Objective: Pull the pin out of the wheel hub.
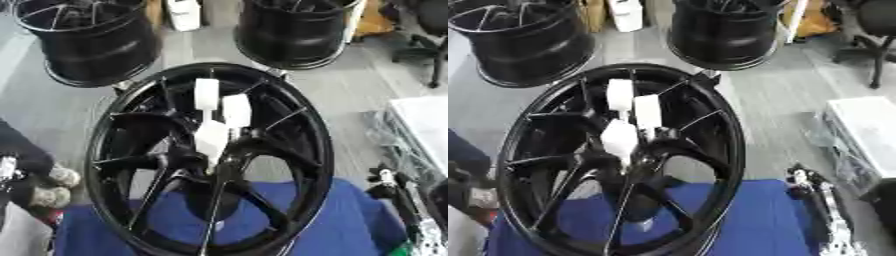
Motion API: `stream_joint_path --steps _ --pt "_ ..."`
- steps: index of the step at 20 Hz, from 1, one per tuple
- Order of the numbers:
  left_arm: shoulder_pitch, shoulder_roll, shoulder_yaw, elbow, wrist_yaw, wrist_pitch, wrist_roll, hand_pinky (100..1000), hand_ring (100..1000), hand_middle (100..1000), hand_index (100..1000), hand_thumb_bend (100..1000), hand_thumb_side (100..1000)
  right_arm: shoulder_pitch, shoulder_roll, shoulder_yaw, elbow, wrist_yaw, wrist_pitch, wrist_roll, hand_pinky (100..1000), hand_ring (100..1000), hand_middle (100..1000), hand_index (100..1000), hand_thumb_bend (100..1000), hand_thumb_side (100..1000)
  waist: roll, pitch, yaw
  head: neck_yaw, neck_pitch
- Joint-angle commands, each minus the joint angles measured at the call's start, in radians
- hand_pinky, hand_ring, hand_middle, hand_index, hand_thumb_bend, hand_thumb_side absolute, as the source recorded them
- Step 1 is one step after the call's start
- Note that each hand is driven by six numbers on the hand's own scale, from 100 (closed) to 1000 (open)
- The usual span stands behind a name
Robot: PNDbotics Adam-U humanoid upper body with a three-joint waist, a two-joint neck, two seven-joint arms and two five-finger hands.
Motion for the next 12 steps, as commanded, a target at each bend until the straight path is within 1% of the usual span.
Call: stream_joint_path --steps 1,9,12 --pt "-0.005 0.015 -0.001 -0.019 0.0 0.0 -0.003 726 580 577 715 104 450 -0.006 -0.01 -0.004 -0.009 0.005 0.0 0.001 591 546 582 711 100 903 -0.002 -0.017 0.0 0.001 -0.005" --pt "-0.006 0.016 0.0 -0.022 0.001 0.0 -0.001 726 581 577 715 105 449 -0.007 -0.009 -0.004 -0.009 0.005 0.0 0.002 591 546 582 711 100 904 -0.001 -0.017 0.0 0.001 -0.004" --pt "-0.011 0.031 -0.001 -0.03 0.005 -0.005 -0.001 726 581 577 716 100 438 -0.007 -0.01 -0.004 -0.01 0.005 -0.001 0.002 590 545 582 710 100 901 0.0 -0.018 -0.001 0.002 0.0"
